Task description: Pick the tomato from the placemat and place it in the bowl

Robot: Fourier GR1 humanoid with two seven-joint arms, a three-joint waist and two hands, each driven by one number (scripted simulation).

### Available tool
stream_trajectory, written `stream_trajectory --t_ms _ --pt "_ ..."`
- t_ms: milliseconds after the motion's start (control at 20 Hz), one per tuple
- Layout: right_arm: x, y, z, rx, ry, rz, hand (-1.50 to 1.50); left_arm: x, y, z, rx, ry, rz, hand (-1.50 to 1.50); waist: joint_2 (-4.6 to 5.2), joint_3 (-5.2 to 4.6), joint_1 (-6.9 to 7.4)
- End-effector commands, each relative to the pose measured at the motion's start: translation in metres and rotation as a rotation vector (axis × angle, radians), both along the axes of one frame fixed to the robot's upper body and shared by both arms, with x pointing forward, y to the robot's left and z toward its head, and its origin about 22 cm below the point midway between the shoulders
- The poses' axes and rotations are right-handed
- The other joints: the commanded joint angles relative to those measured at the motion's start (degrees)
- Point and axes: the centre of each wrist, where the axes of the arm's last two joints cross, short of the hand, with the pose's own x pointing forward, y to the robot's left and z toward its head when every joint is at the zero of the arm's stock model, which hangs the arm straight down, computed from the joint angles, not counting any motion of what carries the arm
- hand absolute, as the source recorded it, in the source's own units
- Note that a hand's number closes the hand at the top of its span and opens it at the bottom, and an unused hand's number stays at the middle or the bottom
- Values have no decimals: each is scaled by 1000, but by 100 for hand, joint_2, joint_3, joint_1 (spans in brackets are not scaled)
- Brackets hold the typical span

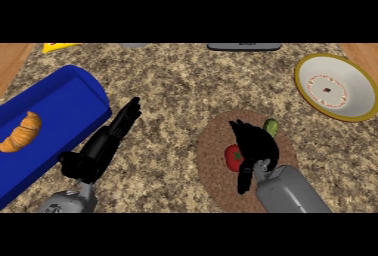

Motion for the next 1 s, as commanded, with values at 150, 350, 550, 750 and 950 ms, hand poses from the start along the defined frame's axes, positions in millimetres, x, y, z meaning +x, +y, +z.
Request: stream_trajectory --t_ms 150,350,550,750,950 --pt "13 -18 -15 11 2 -12 -150 -7 5 -8 -3 -4 10 0 1 0 3" --pt "2 -15 -31 73 -38 70 150 -9 -16 -14 -7 -1 1 0 1 1 -2" --pt "22 -8 -33 55 -125 86 150 7 -18 2 -18 -11 9 0 5 1 5" --pt "22 -9 -34 58 -142 59 150 -3 -9 -4 -17 -2 9 0 1 0 1" --pt "51 -24 -12 48 -203 86 150 -3 7 -8 10 -6 -7 0 7 0 21"
